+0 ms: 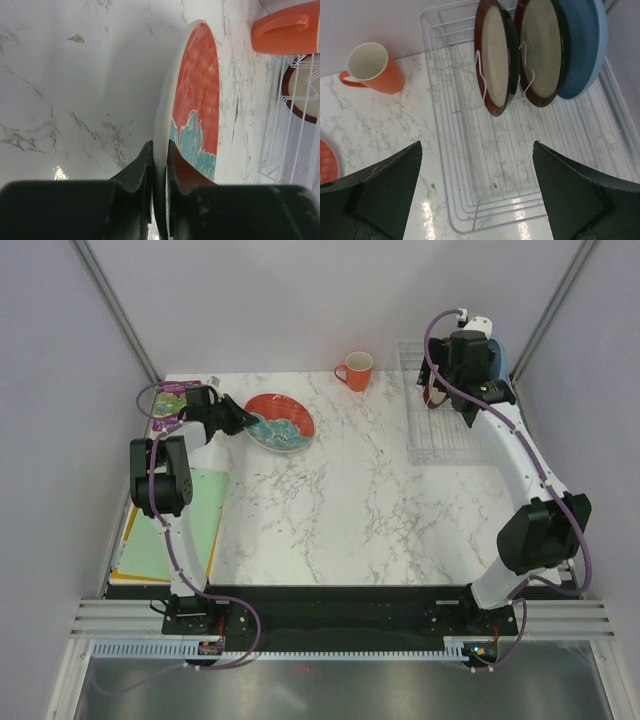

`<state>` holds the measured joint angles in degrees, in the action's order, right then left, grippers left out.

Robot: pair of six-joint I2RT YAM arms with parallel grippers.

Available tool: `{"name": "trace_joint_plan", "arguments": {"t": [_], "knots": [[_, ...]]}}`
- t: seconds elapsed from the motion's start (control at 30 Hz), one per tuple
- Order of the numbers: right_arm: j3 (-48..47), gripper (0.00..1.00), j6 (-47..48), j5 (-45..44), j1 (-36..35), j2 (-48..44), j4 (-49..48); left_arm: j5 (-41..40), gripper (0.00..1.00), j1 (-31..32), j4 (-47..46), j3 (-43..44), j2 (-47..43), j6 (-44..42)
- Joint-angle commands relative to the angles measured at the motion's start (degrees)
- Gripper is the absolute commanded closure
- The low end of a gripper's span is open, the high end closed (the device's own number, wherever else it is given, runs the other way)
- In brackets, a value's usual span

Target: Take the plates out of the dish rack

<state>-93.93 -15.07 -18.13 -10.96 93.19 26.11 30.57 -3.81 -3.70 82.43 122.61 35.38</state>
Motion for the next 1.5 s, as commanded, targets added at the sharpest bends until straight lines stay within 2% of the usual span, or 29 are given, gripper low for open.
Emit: {"name": "trace_joint_plan", "arguments": {"t": [0.0,0.17,0.23,0.33,0.5,0.67,0.93,1.2,1.23,1.4,1.43,1.47], "knots": [[-8.0,0.02,4.4,-9.4,0.7,7.5,1.0,1.2,0.76,-1.0,-2.1,2.8,1.7,1.9],[-18.0,0.02,8.4,-14.8,1.0,17.5,2.5,0.8,0.57,-1.4,-1.3,1.9,2.3,2.0],[-20.9,0.02,8.8,-16.8,1.0,19.4,2.6,1.2,0.54,-1.5,-0.5,1.9,2.5,1.8],[-24.3,0.02,9.8,-18.5,1.6,23.1,2.5,0.9,0.43,-1.5,1.1,2.3,2.7,1.0],[-28.0,0.02,12.2,-20.6,2.3,27.0,2.5,-1.1,0.42,-1.6,7.1,3.4,3.3,-1.5],[-32.4,0.02,14.1,-21.2,2.3,31.5,2.2,-8.7,0.41,-1.6,13.8,4.0,2.2,-3.9],[-37.8,0.02,13.6,-17.6,4.0,38.7,0.9,-16.7,0.41,-1.6,15.0,-2.4,-4.4,-4.9],[-41.6,0.02,14.2,-17.1,5.2,43.8,-1.1,-18.1,0.42,-1.5,15.4,-5.6,-9.1,-5.8],[-41.9,0.10,14.4,-17.3,5.2,44.6,-1.3,-18.3,0.42,-1.3,15.4,-6.2,-10.5,-5.8],[-42.8,0.24,14.6,-17.2,5.2,45.7,-2.1,-17.1,0.42,-0.3,15.0,-9.5,-14.4,-6.0],[-42.8,0.38,14.6,-17.0,5.2,45.7,-2.4,-16.2,0.42,-0.1,14.9,-9.7,-15.0,-6.1],[-42.7,0.45,14.6,-16.7,5.2,45.7,-2.5,-16.0,0.42,0.1,15.0,-10.0,-16.4,-6.2]]}}
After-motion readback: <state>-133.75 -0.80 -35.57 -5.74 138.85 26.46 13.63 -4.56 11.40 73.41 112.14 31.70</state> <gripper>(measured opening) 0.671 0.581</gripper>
